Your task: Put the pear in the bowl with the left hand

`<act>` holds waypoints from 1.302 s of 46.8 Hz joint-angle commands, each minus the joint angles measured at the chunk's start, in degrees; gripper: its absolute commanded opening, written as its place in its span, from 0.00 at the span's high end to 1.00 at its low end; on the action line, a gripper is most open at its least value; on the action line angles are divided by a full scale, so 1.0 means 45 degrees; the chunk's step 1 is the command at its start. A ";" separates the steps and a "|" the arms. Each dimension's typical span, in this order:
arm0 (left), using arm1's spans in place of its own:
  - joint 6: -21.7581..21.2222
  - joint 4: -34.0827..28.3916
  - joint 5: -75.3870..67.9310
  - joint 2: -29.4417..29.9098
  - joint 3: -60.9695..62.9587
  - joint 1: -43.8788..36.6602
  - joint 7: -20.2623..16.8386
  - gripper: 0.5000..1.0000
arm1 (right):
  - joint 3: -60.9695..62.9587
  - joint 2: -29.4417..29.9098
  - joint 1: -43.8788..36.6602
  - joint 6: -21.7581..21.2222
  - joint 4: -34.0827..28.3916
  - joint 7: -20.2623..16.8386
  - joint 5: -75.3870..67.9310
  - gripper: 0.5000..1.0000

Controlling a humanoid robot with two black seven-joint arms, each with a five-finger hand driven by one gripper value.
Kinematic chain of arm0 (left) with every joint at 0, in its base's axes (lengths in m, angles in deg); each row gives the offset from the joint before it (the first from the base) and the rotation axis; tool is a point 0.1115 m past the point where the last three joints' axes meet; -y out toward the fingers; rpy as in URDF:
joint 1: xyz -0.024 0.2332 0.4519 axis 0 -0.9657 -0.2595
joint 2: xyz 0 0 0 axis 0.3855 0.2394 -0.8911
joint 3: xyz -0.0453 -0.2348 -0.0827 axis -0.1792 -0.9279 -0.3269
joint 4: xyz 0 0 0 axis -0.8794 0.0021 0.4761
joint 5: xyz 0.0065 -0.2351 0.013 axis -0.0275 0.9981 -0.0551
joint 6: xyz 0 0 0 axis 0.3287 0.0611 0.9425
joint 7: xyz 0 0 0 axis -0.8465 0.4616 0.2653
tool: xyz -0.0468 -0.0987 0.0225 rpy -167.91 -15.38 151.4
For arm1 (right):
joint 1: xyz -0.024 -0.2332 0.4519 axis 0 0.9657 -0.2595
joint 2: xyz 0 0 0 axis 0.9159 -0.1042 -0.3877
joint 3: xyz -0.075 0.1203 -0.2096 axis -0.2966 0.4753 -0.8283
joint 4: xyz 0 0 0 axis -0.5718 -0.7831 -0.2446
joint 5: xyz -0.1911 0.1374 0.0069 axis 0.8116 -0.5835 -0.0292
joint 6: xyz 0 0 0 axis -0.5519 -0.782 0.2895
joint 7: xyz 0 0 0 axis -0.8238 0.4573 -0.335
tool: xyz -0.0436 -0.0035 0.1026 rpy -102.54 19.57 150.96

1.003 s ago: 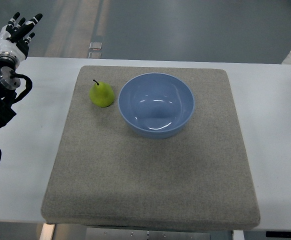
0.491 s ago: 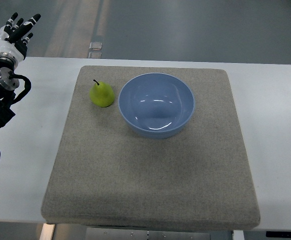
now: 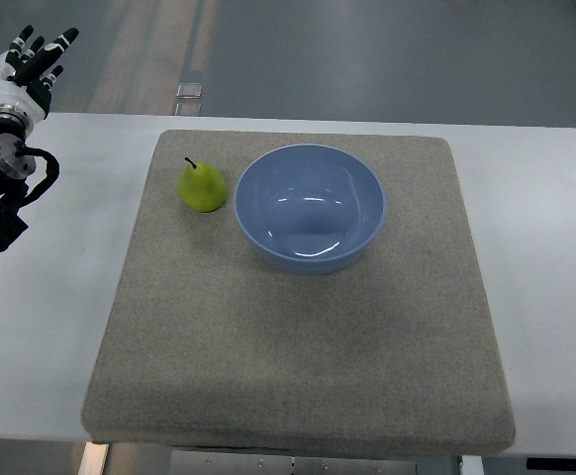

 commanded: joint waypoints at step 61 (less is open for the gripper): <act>0.2005 0.3028 -0.3521 0.2499 0.5872 0.1326 0.0079 0.02 | -0.0005 0.0000 0.0001 0.0000 0.0000 0.0000 0.0000 0.15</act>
